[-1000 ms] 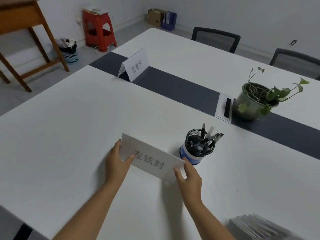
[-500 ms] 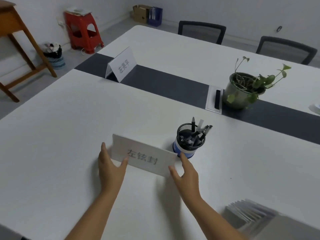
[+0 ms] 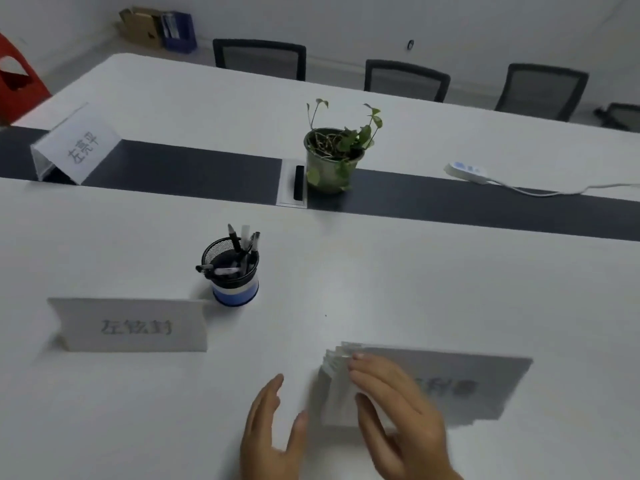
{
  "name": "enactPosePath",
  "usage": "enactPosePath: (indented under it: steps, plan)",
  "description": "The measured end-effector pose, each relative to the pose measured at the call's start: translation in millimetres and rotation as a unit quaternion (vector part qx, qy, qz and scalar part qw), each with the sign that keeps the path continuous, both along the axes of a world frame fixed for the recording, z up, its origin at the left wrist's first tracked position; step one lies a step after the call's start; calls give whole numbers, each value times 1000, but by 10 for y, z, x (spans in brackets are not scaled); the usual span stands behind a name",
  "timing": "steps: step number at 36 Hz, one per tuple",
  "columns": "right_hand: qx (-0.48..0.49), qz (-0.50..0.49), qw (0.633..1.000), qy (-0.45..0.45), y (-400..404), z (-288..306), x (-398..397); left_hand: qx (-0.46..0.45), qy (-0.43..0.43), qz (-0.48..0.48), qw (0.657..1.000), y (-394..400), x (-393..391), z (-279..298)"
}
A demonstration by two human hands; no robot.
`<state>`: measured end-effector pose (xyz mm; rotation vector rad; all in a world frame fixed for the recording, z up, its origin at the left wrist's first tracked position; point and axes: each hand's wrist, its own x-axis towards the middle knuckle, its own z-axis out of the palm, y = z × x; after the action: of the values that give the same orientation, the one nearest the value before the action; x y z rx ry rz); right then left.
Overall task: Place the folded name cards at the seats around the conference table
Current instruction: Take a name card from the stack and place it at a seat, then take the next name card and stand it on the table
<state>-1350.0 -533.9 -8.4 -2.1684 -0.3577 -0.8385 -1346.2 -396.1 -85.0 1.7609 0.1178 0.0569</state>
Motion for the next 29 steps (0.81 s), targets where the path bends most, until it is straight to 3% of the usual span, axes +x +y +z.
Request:
enactPosePath:
  steps: [5,8,10,12,15,24,29]
  plan:
    - [40,-156,987,31,-594,116,-197,18,-13,-79,997,-271,61,371]
    - [78,-267,953,117,-917,66,-278,35,-1,-135,990,-424,122,534]
    - [138,-322,910,220,-1084,12,-318,50,4,-160,986,-520,148,579]
    - [234,-300,868,319,-1187,-8,-340,61,4,-162,985,-589,157,578]
    - [318,-224,851,352,-1247,-51,-314,76,-4,-143,987,-622,167,541]
    - [311,-109,861,388,-1018,-90,62,63,34,-69,995,-305,355,565]
    - [283,-94,873,385,-891,-14,245,104,23,-49,993,-42,515,698]
